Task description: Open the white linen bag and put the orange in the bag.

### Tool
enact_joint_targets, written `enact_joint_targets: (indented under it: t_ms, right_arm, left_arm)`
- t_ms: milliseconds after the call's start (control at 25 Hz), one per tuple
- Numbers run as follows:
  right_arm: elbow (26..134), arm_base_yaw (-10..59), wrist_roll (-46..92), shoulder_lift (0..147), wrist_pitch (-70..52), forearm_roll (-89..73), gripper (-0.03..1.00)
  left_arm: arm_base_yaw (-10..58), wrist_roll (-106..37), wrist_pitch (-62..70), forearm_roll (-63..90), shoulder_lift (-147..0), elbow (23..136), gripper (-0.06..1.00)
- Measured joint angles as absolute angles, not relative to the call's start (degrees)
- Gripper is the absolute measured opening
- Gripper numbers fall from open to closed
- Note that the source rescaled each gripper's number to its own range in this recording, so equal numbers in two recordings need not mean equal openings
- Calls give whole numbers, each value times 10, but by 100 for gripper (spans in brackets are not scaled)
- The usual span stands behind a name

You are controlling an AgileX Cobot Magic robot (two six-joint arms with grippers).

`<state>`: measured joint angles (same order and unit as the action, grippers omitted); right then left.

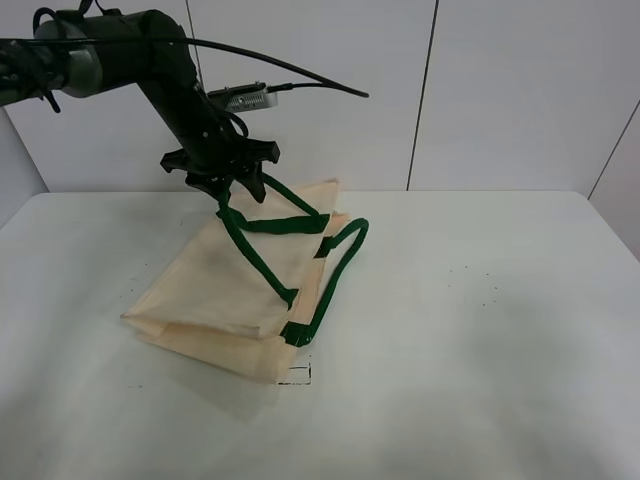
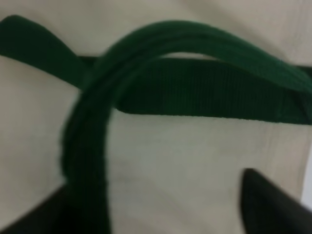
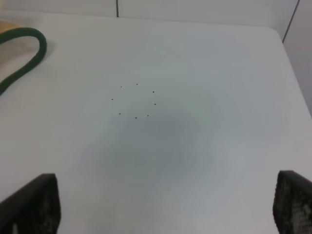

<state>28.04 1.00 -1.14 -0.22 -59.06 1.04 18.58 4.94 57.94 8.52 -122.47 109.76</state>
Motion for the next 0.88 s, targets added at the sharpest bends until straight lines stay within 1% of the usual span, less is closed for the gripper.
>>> enact_joint_targets:
  t_ms: [80,200,320,440,800,880]
  right_arm:
    - [280,10,-11,-2,-591,10,100]
    - [280,10,-11,-2,-591,10,100]
    - [280,10,-11,-2,-591,10,100]
    - [280,10,-11,-2,-591,10,100]
    - [280,10,-11,-2,-591,10,100]
    - [280,10,-11,-2,-591,10,100]
  left_arm:
    - [186,49,579,61,-1225,1098,94]
    - [186,66,579,-6,-1225,1098,99]
    - [180,86,581,-57,-1225,1098,100]
    - [158,90,582,-59,-1225,1098,100]
    - [27,79,609,-52,-1225,1098,100]
    - [12,78,619,-52,-1225,1098,100]
